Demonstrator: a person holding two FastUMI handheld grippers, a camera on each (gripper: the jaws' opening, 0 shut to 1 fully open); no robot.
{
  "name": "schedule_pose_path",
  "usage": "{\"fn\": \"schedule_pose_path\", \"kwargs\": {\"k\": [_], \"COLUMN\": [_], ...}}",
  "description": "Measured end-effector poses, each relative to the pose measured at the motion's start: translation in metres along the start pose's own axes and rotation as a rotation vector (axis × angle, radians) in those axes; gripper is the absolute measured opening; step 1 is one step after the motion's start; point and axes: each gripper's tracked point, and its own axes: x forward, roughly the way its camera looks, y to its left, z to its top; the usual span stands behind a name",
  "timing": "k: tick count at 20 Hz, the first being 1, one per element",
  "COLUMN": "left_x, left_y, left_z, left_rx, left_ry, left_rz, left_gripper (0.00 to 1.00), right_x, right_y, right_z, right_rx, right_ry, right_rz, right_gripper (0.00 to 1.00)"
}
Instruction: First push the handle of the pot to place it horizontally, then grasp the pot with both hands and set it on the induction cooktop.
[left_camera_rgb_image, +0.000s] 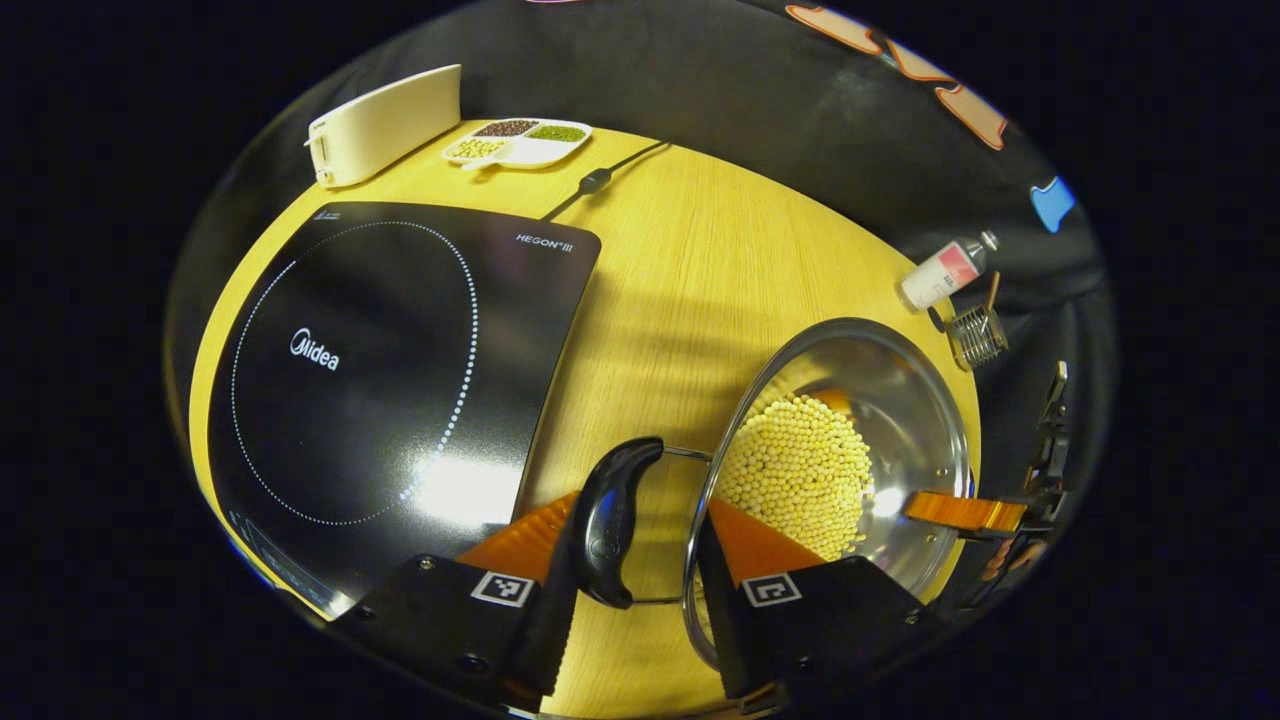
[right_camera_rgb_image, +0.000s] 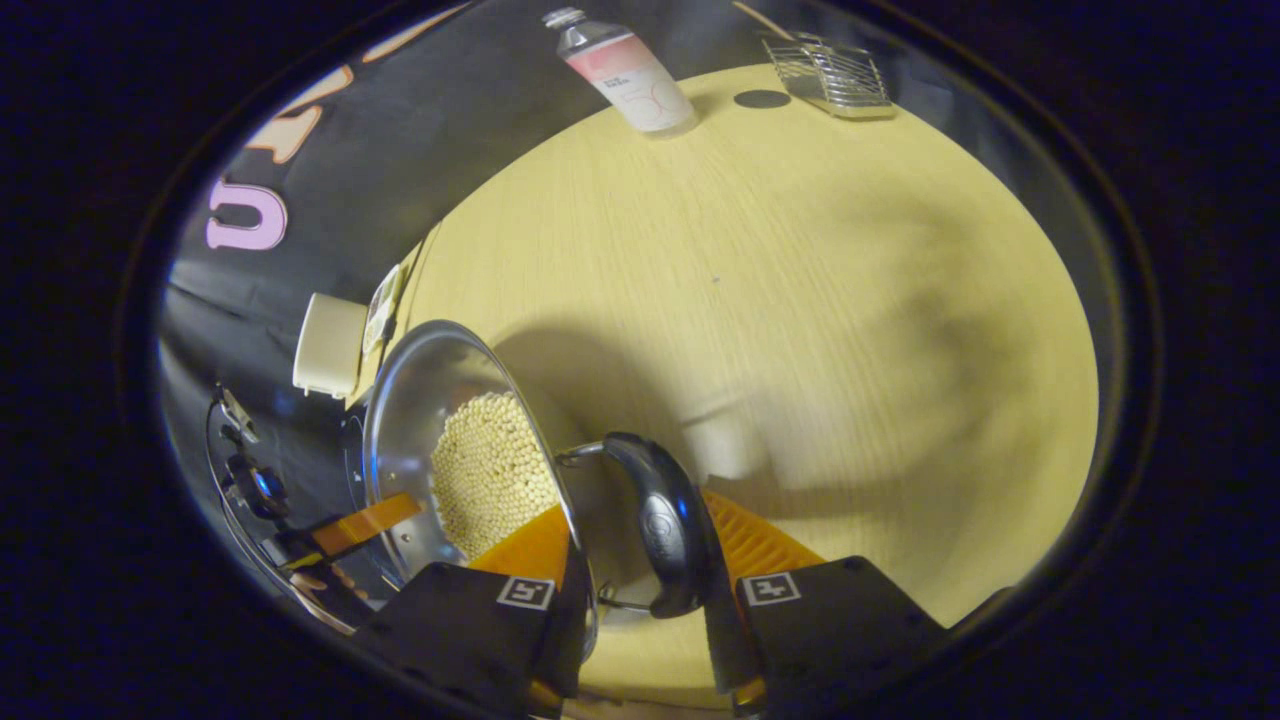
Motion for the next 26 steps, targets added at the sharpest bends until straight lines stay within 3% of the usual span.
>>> {"fn": "schedule_pose_path", "kwargs": {"k": [2, 3, 4, 7, 8, 16, 20, 21, 22, 23, 26], "left_x": [0.0, 0.0, -0.002, -0.013, -0.017, -0.061, -0.087, -0.094, -0.101, -0.106, -0.118], "left_y": [0.0, -0.001, -0.001, -0.004, -0.005, -0.011, -0.005, -0.002, 0.0, 0.003, 0.018], "left_z": [-0.001, -0.002, -0.003, -0.009, -0.012, -0.03, -0.038, -0.039, -0.039, -0.04, -0.038], "left_rx": [-0.014, -0.018, -0.021, -0.028, -0.03, -0.002, -0.014, -0.019, -0.023, -0.028, -0.038], "left_ry": [-0.007, -0.007, -0.008, -0.007, -0.008, -0.034, -0.053, -0.061, -0.071, -0.08, -0.103], "left_rz": [0.01, 0.011, 0.008, 0.001, -0.004, -0.033, -0.037, -0.04, -0.045, -0.048, -0.049], "left_gripper": [0.61, 0.61, 0.61, 0.58, 0.58, 0.61, 0.61, 0.6, 0.63, 0.56, 0.61], "right_x": [-0.001, -0.002, -0.004, -0.016, -0.02, -0.064, -0.083, -0.086, -0.089, -0.092, -0.097], "right_y": [-0.002, -0.002, -0.003, -0.006, -0.006, -0.006, 0.006, 0.01, 0.014, 0.019, 0.037], "right_z": [0.001, 0.0, -0.002, -0.013, -0.016, -0.052, -0.066, -0.07, -0.072, -0.075, -0.082], "right_rx": [-0.004, -0.003, -0.002, 0.007, 0.017, 0.054, 0.045, 0.041, 0.037, 0.03, 0.008], "right_ry": [-0.028, -0.033, -0.037, -0.038, -0.041, -0.061, -0.069, -0.073, -0.075, -0.079, -0.09], "right_rz": [-0.017, -0.021, -0.025, -0.025, -0.024, 0.012, 0.041, 0.048, 0.055, 0.06, 0.071], "right_gripper": [0.53, 0.47, 0.54, 0.54, 0.47, 0.47, 0.47, 0.53, 0.53, 0.53, 0.53]}}
